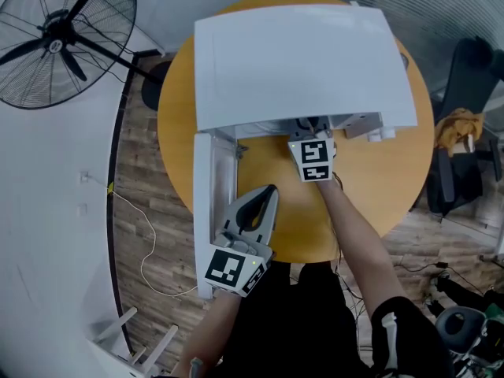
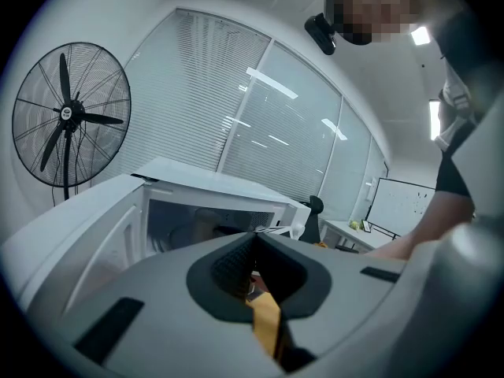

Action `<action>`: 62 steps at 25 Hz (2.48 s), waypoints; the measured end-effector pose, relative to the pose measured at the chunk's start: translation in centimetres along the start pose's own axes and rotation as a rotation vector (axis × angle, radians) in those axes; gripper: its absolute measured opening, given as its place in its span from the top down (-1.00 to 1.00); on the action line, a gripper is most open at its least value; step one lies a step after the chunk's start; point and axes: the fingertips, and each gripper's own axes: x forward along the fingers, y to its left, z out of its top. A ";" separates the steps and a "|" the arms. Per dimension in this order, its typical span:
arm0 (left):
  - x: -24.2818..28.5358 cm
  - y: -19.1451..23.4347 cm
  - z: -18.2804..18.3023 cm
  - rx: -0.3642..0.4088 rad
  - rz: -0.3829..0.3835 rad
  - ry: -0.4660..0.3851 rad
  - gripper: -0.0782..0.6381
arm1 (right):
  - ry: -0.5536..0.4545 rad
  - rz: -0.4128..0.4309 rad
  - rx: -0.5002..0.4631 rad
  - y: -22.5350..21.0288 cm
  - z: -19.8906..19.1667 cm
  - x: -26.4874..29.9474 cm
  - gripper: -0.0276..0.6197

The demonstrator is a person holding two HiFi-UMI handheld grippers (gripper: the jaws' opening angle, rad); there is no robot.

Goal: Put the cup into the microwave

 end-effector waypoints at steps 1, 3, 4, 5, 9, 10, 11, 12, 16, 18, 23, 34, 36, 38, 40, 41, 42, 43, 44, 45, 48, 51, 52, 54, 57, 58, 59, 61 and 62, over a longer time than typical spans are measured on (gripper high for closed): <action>0.0 0.0 0.0 -0.001 0.001 -0.001 0.79 | 0.003 0.001 -0.004 0.0 0.0 0.0 0.74; -0.1 0.0 0.1 0.000 0.003 -0.003 0.79 | 0.010 0.004 -0.014 0.1 0.0 0.1 0.74; -0.1 0.0 0.1 0.000 0.005 -0.003 0.79 | 0.014 0.005 -0.018 0.1 0.0 0.2 0.74; -0.1 0.0 0.1 0.001 0.008 -0.004 0.79 | 0.017 0.006 -0.021 0.1 0.1 0.2 0.74; -0.4 0.1 0.2 0.001 0.023 -0.004 0.79 | 0.026 0.015 -0.002 0.1 0.2 0.3 0.44; -0.5 0.1 0.2 0.001 0.026 -0.005 0.79 | 0.027 0.021 0.011 0.1 0.2 0.2 0.42; -0.6 0.0 0.2 0.000 0.030 -0.007 0.79 | 0.031 0.026 0.018 0.2 0.2 0.1 0.36; -0.6 -0.1 0.2 -0.001 0.034 -0.010 0.79 | 0.035 0.032 0.018 0.2 0.2 0.0 0.28; -0.7 -0.6 0.5 0.002 0.047 -0.024 0.79 | 0.043 0.055 0.009 0.4 0.0 -0.6 0.26; -0.8 -1.0 0.6 0.007 0.056 -0.030 0.79 | 0.048 0.065 0.005 0.4 -0.1 -1.1 0.25; -1.3 -2.4 0.7 0.002 0.083 -0.049 0.79 | 0.072 0.084 -0.004 0.4 -0.6 -2.6 0.24; -2.3 -7.1 -0.7 -0.012 0.152 -0.089 0.79 | 0.073 0.174 -0.034 0.6 -0.4 -9.1 0.25; -2.5 -8.3 -1.0 -0.010 0.160 -0.093 0.79 | 0.062 0.188 -0.048 0.6 0.0 -10.5 0.26; -2.6 -9.4 -1.3 -0.006 0.168 -0.095 0.79 | 0.046 0.202 -0.067 0.6 0.5 -12.1 0.27; -2.7 -10.4 -1.4 0.000 0.176 -0.098 0.79 | 0.025 0.216 -0.082 0.5 1.3 -13.6 0.29; -2.7 -10.9 -1.4 0.004 0.179 -0.100 0.79 | 0.015 0.224 -0.083 0.5 1.7 -14.3 0.30; -2.8 -11.3 -1.4 0.009 0.181 -0.101 0.79 | 0.007 0.230 -0.082 0.5 2.0 -15.0 0.30; -2.9 -11.7 -1.4 0.014 0.183 -0.103 0.79 | 0.002 0.235 -0.081 0.4 2.3 -15.6 0.31; -3.0 -12.1 -1.4 0.018 0.185 -0.105 0.79 | -0.002 0.238 -0.081 0.4 2.6 -16.3 0.33; -3.2 -12.4 -1.4 0.021 0.187 -0.107 0.79 | -0.005 0.239 -0.081 0.3 2.8 -16.9 0.35; -3.8 -12.9 -1.3 0.027 0.195 -0.110 0.79 | -0.016 0.248 -0.071 0.3 3.4 -18.5 0.43; -4.5 -13.3 -1.6 0.031 0.200 -0.102 0.79 | -0.021 0.256 -0.044 0.3 3.8 -20.1 0.49; -4.8 -13.4 -1.6 0.032 0.200 -0.099 0.79 | -0.023 0.257 -0.036 0.3 4.0 -20.6 0.50; -5.4 -13.6 -1.9 0.033 0.200 -0.095 0.79 | -0.029 0.260 -0.017 0.5 4.3 -21.7 0.52; -6.3 -13.9 -2.3 0.030 0.190 -0.094 0.79 | -0.040 0.261 0.004 0.9 4.8 -23.5 0.58; -6.6 -14.0 -2.4 0.030 0.186 -0.094 0.79 | -0.043 0.260 0.008 1.1 5.1 -24.1 0.59; -7.0 -14.0 -2.5 0.029 0.182 -0.094 0.79 | -0.045 0.259 0.012 1.4 5.3 -24.8 0.60; -7.9 -14.2 -2.7 0.029 0.173 -0.094 0.79 | -0.044 0.257 0.021 2.0 5.5 -26.1 0.65; -8.3 -14.3 -2.8 0.029 0.166 -0.094 0.79 | -0.042 0.255 0.025 2.3 5.6 -26.8 0.66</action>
